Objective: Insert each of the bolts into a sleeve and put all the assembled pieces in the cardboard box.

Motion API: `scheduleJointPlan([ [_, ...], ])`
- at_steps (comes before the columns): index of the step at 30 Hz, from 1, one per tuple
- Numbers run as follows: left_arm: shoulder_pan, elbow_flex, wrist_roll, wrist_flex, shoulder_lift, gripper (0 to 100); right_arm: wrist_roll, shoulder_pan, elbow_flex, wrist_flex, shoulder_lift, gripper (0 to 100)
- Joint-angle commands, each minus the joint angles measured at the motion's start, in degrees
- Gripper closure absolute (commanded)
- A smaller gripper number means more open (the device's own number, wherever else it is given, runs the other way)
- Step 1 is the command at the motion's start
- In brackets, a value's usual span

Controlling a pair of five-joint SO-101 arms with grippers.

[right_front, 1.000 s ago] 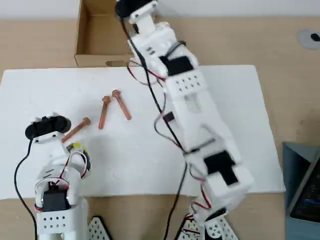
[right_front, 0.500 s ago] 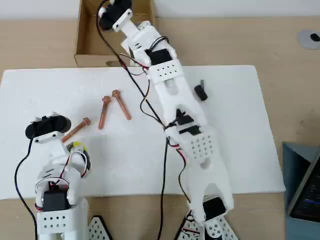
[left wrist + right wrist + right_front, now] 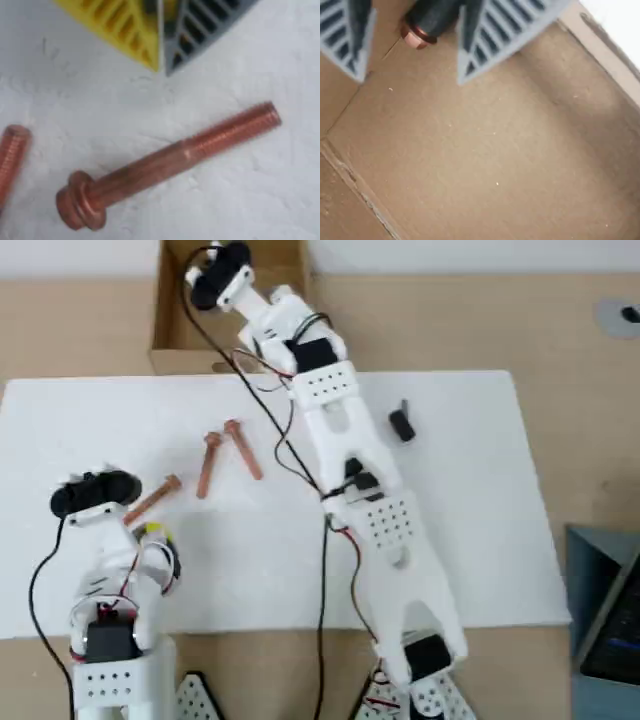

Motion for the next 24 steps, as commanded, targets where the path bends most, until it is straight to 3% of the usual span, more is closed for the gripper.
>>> scheduleJointPlan([
  [1,-0.09,-0.18,0.18,-0.97,-0.48,100,0.62,-0.92,-3.82,0.18,-0.40,85.7],
  [8,-0.09,-0.09,0.18,-0.97,-0.48,100,0.62,-0.84,-8.13,3.25,-0.48,85.7],
  [20,-0.09,-0.09,0.18,-0.97,-0.48,100,0.35,0.04,-30.11,31.30,-0.31,85.7],
  [24,-0.18,-0.09,0.18,-0.97,-0.48,100,0.35,1.71,-30.29,38.95,-1.19,85.7],
])
